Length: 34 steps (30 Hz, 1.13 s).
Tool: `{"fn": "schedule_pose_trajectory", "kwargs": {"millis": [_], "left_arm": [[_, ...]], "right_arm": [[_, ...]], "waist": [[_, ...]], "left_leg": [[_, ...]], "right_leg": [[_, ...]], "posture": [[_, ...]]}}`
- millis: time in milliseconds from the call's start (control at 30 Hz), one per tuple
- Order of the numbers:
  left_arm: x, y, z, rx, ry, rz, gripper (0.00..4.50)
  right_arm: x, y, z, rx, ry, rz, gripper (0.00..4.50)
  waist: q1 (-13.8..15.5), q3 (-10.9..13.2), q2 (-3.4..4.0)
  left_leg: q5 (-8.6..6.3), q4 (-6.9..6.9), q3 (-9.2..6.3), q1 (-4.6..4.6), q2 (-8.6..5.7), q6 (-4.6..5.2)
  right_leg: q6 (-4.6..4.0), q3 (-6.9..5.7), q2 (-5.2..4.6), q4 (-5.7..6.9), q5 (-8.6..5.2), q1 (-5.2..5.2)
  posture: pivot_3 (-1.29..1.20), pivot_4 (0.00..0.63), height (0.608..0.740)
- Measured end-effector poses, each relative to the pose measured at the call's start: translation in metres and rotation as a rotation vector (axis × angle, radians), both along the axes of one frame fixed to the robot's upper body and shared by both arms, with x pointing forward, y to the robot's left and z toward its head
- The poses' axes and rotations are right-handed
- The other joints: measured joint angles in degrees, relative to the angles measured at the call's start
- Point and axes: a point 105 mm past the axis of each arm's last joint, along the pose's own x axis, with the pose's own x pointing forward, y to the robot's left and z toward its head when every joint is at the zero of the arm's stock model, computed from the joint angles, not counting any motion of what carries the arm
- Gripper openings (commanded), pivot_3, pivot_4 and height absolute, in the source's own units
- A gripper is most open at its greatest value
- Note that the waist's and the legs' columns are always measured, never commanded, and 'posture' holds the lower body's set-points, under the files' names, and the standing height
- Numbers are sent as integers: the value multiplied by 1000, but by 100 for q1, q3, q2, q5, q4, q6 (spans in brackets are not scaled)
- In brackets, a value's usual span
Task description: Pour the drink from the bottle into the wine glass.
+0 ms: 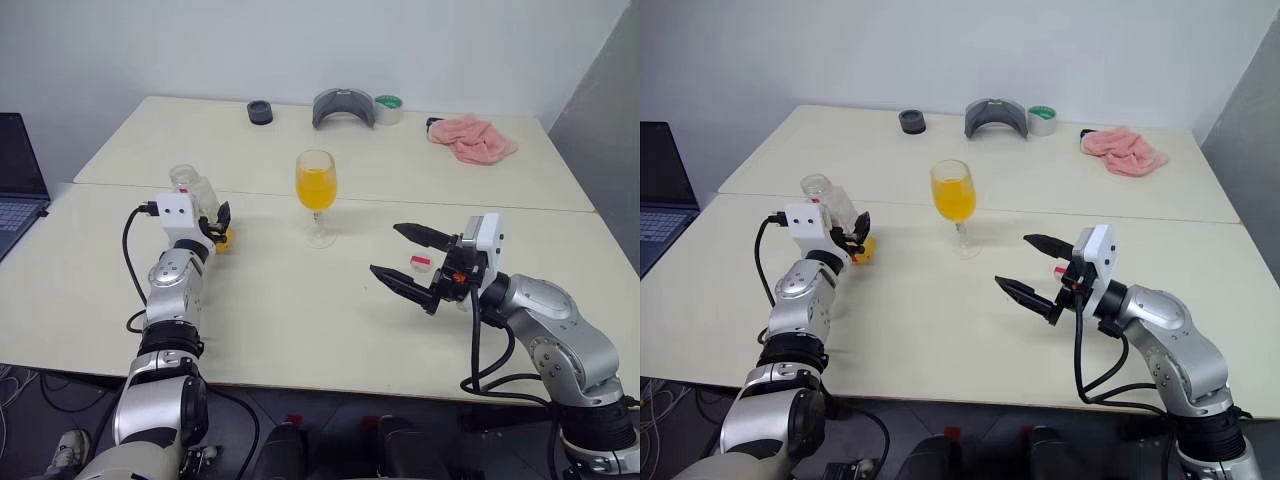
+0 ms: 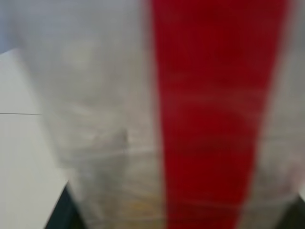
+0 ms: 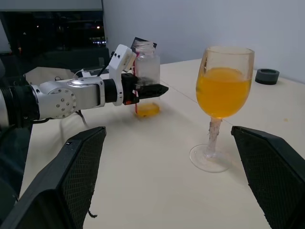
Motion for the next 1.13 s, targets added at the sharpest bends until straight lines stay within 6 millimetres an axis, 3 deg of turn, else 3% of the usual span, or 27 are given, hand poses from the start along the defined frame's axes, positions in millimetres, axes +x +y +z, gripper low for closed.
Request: {"fn": "schedule_pose_trajectory", "kwargs": {"millis": [33,67,400,633,933,1133], "left_arm": [[0,0,0,-1,1,0,4383],[0,0,-1,-2,2,0,4466],[-21,-5,-16,-45,29,-6,4466],[-82,-21,-41,-130,104,28,4466],[-140,-32,-57,-162,220,61,4466],[-163,-40,-53,-135,262,70,4466]], "right_arm": [[0,0,0,1,1,1,4500],[0,1,0,1,1,0,4500],[-2,-1,-7,3,25,-19,4500],[-11,-6,-17,-13,51,-46,4500],[-15,-12,-24,-18,75,-100,4500],[9,-43,-42,-102,66,-471,4500]], "waist": [[0,0,0],[0,0,0],[1,0,0],[-1,-1,0],[5,0,-2],[3,-3,-6]], "left_leg": [[0,0,0,0,0,0],[0,0,0,0,0,0],[0,-4,1,3,4,0],[-1,-10,3,10,12,-1],[-1,-11,-1,22,9,0],[-1,-15,1,23,8,-1]], "right_leg": [[0,0,0,0,0,0],[0,0,0,0,0,0],[0,5,-2,-1,0,3],[1,14,-15,-5,-1,7],[3,16,12,-16,-4,26],[6,23,12,-22,-6,29]], "posture": [[0,150,740],[0,150,740],[0,150,740],[0,150,740],[0,150,740],[0,150,740]]}}
